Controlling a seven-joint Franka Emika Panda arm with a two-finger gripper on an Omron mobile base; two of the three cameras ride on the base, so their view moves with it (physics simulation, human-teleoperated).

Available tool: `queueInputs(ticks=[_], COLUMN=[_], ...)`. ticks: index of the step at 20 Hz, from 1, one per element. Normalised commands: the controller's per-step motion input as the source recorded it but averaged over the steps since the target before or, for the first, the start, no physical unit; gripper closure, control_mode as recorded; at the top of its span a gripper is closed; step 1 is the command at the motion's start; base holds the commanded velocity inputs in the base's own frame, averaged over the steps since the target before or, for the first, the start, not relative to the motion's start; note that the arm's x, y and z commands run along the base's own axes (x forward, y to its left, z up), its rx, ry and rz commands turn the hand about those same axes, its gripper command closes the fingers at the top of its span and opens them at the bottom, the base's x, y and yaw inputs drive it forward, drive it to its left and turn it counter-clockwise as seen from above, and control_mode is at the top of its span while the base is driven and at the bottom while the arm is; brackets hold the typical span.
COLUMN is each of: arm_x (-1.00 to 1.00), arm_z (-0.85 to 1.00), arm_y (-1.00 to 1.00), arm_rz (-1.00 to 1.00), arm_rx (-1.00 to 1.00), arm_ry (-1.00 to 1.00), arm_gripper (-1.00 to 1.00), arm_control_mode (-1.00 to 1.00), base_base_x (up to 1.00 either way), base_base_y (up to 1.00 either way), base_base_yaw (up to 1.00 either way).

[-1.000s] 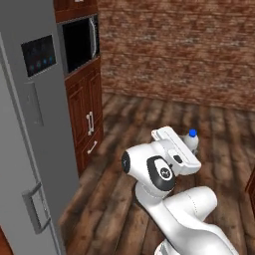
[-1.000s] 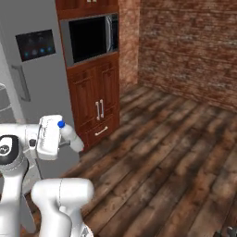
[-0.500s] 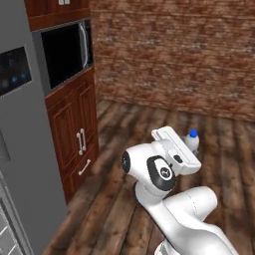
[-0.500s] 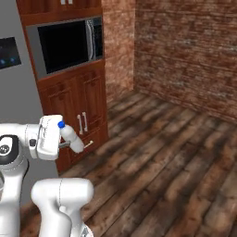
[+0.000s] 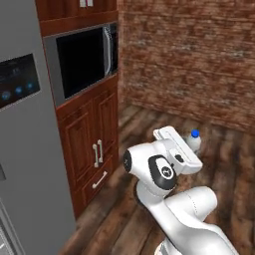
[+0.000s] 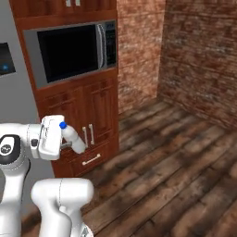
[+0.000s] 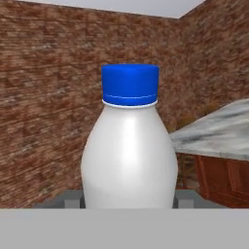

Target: Take the bottled waters from the counter and place them in the freezer to freeze. Close the freezer door after placing the bottles.

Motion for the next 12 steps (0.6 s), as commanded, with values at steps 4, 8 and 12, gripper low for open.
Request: queueInputs(ticks=[4, 8, 12], arm_x=[0.00, 0.00, 0.00], arm_z=[0.00, 0.00, 0.00], arm_y=[0.00, 0.00, 0.00], arm_rz=[0.00, 0.00, 0.00], arm_rx=[0.00, 0.00, 0.00], arm_ry=[0.00, 0.00, 0.00], arm_gripper=[1.00, 1.00, 1.00], arm_control_mode=[1.00, 1.00, 1.00], base_base_x=[0.66, 0.38, 0.30], base_base_y=[0.07, 0.18, 0.09], base_base_yaw=[0.53, 0.57, 0.57])
